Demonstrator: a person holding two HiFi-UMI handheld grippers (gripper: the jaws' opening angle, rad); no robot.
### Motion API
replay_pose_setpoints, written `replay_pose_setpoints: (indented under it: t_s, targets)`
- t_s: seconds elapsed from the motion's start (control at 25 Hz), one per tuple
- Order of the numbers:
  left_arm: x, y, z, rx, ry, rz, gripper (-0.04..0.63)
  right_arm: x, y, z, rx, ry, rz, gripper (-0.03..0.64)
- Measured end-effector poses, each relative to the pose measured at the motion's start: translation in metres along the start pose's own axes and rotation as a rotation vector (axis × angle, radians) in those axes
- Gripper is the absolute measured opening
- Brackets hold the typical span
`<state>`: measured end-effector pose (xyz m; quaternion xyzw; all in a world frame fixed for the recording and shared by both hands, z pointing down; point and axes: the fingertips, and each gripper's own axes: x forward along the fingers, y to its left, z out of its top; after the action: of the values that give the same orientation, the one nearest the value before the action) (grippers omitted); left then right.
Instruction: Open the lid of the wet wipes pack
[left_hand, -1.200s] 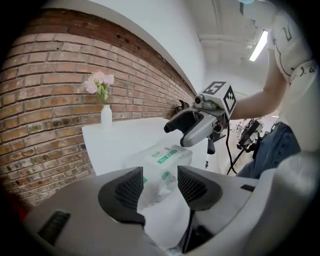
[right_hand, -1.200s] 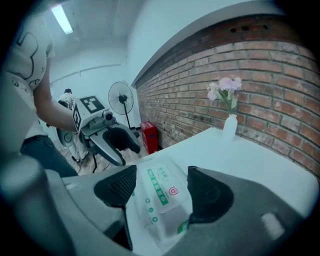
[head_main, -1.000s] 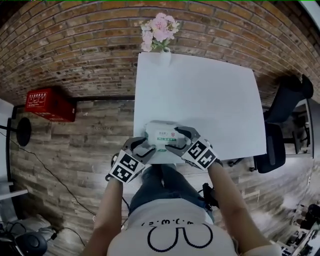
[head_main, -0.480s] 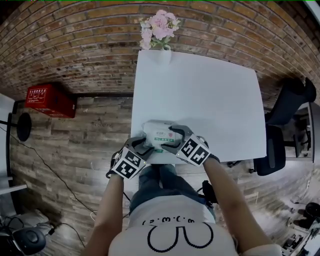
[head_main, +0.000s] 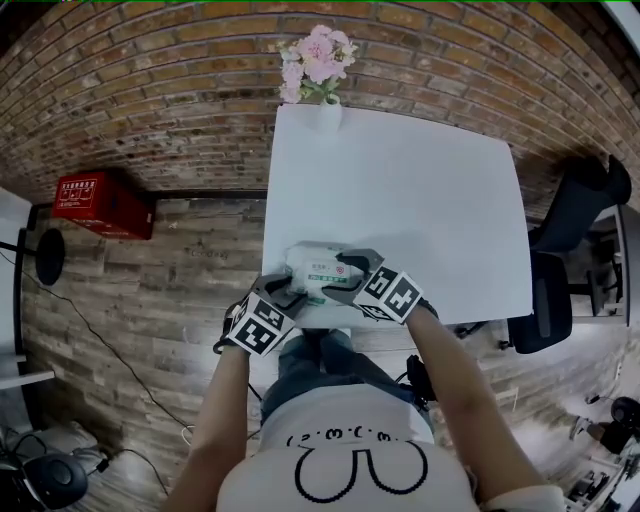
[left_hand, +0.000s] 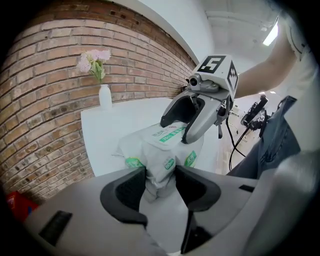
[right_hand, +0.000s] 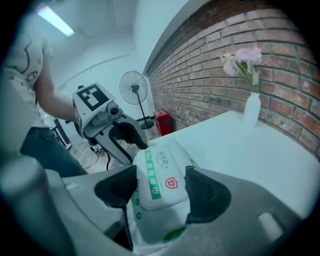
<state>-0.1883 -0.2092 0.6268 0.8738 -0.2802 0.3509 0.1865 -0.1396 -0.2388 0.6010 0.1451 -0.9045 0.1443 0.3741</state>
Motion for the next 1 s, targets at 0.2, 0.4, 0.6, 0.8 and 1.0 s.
replay_pose_setpoints:
  t_s: [0.2,0.4,0.6,0.8,1.0]
  targets:
    - [0.000,-0.002,0.000,0.009,0.010,0.003,0.186,-0.005,-0.004,0.007,0.179,-0.027,0.117,0.295]
    - [0.001,0.000,0.001,0.015,0.003,0.001,0.186,-0.007,-0.004,0.013,0.235,0.002,0.181,0.292]
    - [-0.001,-0.001,0.000,0.008,0.015,-0.005,0.186,-0.014,-0.002,0.020,0.134,0.008,0.167,0.248]
    - [-0.002,0.000,-0.002,0.009,0.029,-0.013,0.186,-0.027,-0.011,0.038,0.028,-0.018,0.098,0.135]
    - [-0.001,0.000,0.000,0.007,0.020,-0.010,0.186,-0.032,-0.037,0.046,-0.073,-0.002,-0.058,0.038]
